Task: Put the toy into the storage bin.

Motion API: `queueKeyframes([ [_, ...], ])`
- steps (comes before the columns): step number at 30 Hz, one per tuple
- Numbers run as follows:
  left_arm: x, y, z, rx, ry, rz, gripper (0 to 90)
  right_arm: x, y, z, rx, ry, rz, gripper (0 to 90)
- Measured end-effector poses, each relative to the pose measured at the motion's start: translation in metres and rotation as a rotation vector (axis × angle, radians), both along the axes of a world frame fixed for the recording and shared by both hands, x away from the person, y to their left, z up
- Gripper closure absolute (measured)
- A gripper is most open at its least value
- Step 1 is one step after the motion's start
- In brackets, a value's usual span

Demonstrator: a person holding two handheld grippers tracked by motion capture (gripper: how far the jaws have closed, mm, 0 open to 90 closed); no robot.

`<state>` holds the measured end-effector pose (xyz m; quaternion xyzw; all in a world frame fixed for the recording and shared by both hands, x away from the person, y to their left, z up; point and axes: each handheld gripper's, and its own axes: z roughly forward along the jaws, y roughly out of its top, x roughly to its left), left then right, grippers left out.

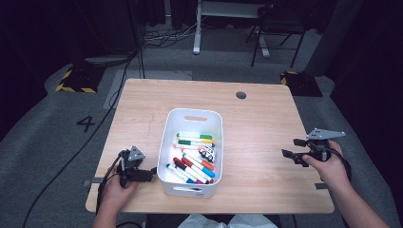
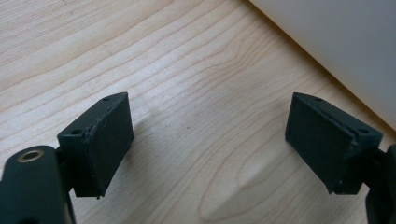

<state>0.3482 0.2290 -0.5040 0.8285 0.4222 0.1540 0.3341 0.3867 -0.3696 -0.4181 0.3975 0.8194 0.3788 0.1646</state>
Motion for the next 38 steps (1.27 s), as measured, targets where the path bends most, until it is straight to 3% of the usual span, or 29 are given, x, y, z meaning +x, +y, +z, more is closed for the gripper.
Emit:
queueKeyframes([
  [8,0.0,0.003,0.0,-0.001,0.003,0.001,15.4,-0.009,-0.022,-0.043,0.0,0.042,-0.061,25.4],
  [14,0.0,0.003,0.0,-0.001,0.002,0.003,15.4,-0.016,-0.03,-0.063,-0.007,0.022,-0.085,24.1],
  [19,0.0,0.003,0.0,-0.001,0.002,0.004,15.4,-0.023,-0.028,-0.073,0.013,0.018,-0.103,22.9],
  [20,0.0,0.003,0.0,0.0,0.002,0.003,15.4,-0.025,-0.027,-0.076,-0.019,0.002,-0.104,21.5],
  [23,0.0,0.003,0.0,0.0,0.001,0.002,15.4,-0.025,-0.026,-0.08,-0.035,0.0,-0.108,20.4],
  [24,0.0,0.003,0.0,0.001,0.001,0.004,15.4,-0.025,-0.026,-0.086,-0.051,-0.009,-0.136,13.6],
  [38,0.0,0.003,0.0,-0.001,0.007,0.005,15.1,-0.024,-0.026,-0.086,-0.046,-0.007,-0.133,12.4],
])
